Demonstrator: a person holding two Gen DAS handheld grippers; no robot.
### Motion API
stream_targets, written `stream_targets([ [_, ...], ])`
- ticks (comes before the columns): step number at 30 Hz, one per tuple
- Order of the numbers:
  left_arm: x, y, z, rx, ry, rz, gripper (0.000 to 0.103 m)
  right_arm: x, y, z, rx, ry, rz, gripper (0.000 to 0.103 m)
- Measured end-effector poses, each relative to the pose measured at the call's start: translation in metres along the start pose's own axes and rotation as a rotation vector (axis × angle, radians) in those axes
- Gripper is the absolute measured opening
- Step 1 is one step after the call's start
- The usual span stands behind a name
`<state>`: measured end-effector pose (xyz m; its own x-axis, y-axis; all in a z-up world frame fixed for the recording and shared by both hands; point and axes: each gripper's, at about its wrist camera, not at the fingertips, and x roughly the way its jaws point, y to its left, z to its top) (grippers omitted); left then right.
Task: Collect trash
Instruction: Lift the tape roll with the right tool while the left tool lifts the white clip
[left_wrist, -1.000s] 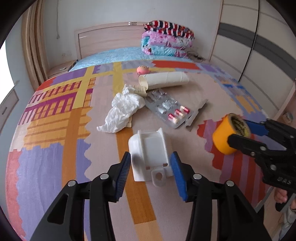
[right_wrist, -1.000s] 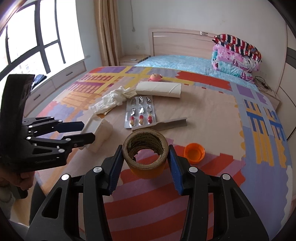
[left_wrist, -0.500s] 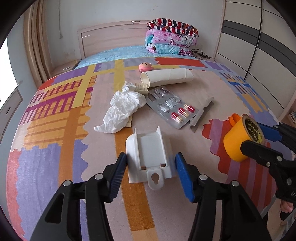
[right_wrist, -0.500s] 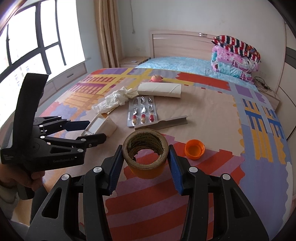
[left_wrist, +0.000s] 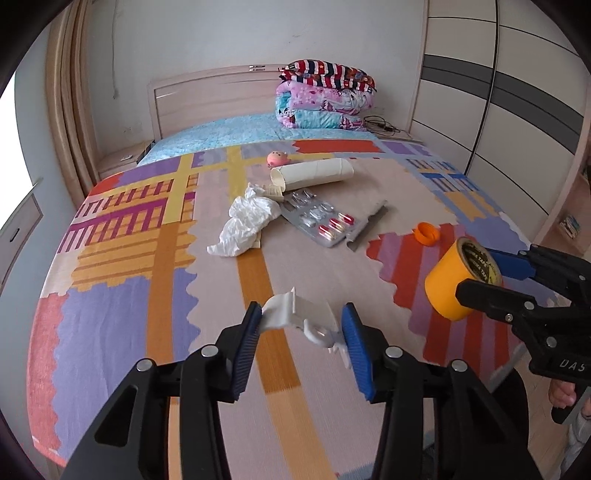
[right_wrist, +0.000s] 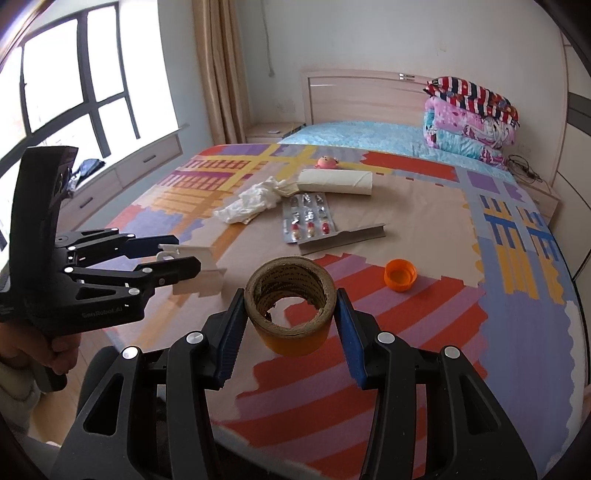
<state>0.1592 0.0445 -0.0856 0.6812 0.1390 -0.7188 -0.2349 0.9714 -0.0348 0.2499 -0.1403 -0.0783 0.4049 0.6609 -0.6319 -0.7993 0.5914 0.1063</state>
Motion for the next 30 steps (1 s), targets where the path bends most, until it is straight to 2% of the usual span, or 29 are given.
stream_targets([
  [4,-0.004,-0.001,-0.005,-0.006,-0.004,-0.010,0.043,-0.007,0.006,-0.003,-0.003,-0.005,-0.001,0.047],
  [5,-0.007,-0.002,-0.005,-0.003,-0.010,-0.014,0.033,-0.009,0.007,-0.004,-0.004,-0.007,-0.001,0.047],
  [15,-0.021,-0.001,-0.007,-0.014,-0.036,-0.047,0.034,-0.020,0.008,-0.009,0.005,-0.023,0.003,0.047],
  [24,-0.059,-0.009,-0.012,0.028,-0.083,-0.081,0.034,-0.032,0.021,-0.018,-0.009,-0.030,0.035,0.047],
  [30,-0.087,-0.016,-0.028,0.072,-0.098,-0.105,0.034,-0.044,0.037,-0.033,-0.032,-0.019,0.066,0.047],
])
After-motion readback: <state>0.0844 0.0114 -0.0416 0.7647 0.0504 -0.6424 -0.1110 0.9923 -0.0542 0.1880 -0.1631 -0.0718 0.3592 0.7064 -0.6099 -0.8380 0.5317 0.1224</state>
